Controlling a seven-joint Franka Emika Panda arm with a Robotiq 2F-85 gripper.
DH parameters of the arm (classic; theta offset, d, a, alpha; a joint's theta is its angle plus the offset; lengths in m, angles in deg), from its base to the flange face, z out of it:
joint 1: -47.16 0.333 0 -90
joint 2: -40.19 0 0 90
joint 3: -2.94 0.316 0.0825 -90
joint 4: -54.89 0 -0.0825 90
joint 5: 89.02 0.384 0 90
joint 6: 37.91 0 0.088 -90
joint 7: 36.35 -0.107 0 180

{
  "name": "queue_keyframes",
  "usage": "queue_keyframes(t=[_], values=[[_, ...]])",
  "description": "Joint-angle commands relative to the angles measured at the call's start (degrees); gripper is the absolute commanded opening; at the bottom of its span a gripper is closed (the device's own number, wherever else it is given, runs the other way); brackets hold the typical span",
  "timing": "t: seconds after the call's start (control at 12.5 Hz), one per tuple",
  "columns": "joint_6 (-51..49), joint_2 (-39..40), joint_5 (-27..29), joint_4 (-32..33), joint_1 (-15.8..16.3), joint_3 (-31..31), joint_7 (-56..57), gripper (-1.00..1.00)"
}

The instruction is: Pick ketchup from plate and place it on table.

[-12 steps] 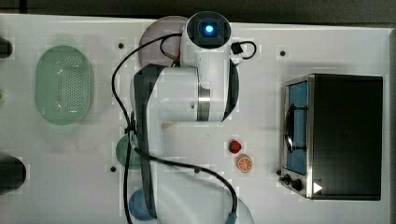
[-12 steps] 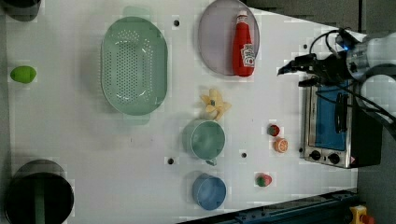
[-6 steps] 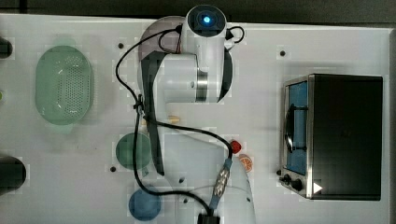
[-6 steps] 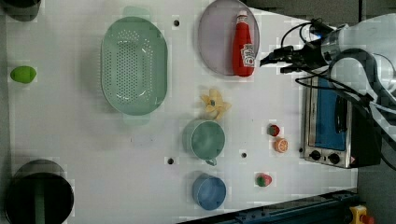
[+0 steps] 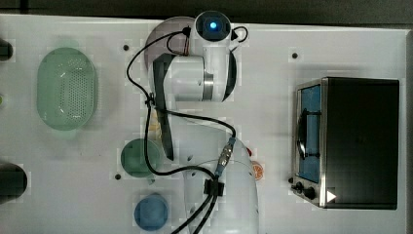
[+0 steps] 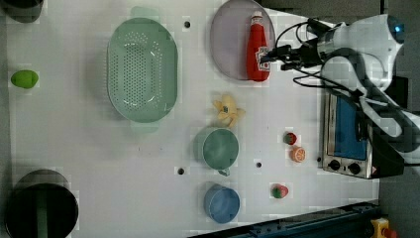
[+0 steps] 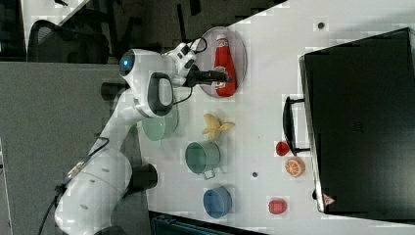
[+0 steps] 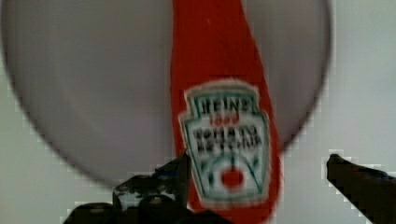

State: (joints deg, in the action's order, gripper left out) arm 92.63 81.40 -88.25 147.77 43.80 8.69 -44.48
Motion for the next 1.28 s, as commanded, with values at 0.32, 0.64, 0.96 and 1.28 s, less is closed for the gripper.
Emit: queue_keyframes(t=[0.32, 0.64, 0.96, 1.28], values=[[7.9, 4.9, -2.5, -3.5, 1.2, 0.4, 3.7, 1.0], [11.4, 7.0, -2.5, -3.9, 1.2, 0.3, 3.7, 0.92], [11.0, 6.3, -2.5, -4.4, 1.1, 0.4, 3.6, 0.17], [10.7, 2.3, -1.7, -4.3, 0.9, 0.4, 2.3, 0.17]])
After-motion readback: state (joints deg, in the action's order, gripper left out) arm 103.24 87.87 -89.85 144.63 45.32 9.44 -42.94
